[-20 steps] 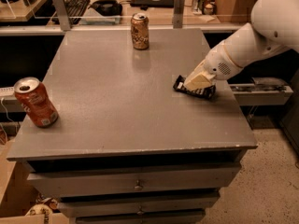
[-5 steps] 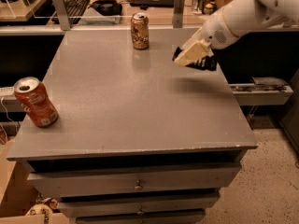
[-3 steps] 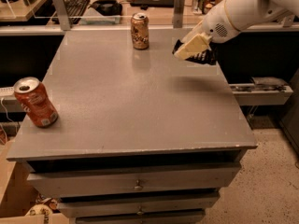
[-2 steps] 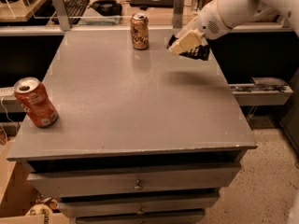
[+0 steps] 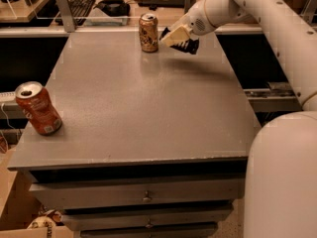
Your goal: Move rxbar chocolate near orange can
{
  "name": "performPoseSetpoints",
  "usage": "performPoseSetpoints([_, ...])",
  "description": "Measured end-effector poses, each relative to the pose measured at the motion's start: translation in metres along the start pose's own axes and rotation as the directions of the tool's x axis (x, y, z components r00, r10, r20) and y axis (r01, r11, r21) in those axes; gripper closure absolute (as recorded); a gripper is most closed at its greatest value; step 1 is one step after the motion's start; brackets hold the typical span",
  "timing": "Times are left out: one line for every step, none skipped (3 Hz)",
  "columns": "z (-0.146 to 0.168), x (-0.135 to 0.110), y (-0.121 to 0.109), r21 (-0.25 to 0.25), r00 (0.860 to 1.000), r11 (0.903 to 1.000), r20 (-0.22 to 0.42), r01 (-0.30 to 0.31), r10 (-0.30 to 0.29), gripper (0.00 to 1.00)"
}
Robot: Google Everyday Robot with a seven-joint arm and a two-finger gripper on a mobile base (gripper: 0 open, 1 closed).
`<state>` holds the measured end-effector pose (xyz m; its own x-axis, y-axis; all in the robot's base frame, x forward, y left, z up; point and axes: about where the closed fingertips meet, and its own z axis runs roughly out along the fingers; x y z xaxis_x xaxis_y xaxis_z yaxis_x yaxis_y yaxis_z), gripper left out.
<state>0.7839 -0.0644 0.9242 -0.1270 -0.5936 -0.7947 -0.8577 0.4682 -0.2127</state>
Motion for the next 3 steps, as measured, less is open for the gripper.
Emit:
performPoseSetpoints([0.021,0.009,-0.012,0.013,0.999,0.9995,-0.028,-0.029,0.029,0.85])
performPoseSetpoints([0.029,0.020,-0.018,0.021,0.997,0.9983,-0.056,-0.055,0.056,0.62])
performPoseSetpoints([0.038,0.022,-0.022,0.021,0.996,0.9975,-0.060,-0.067,0.068,0.38])
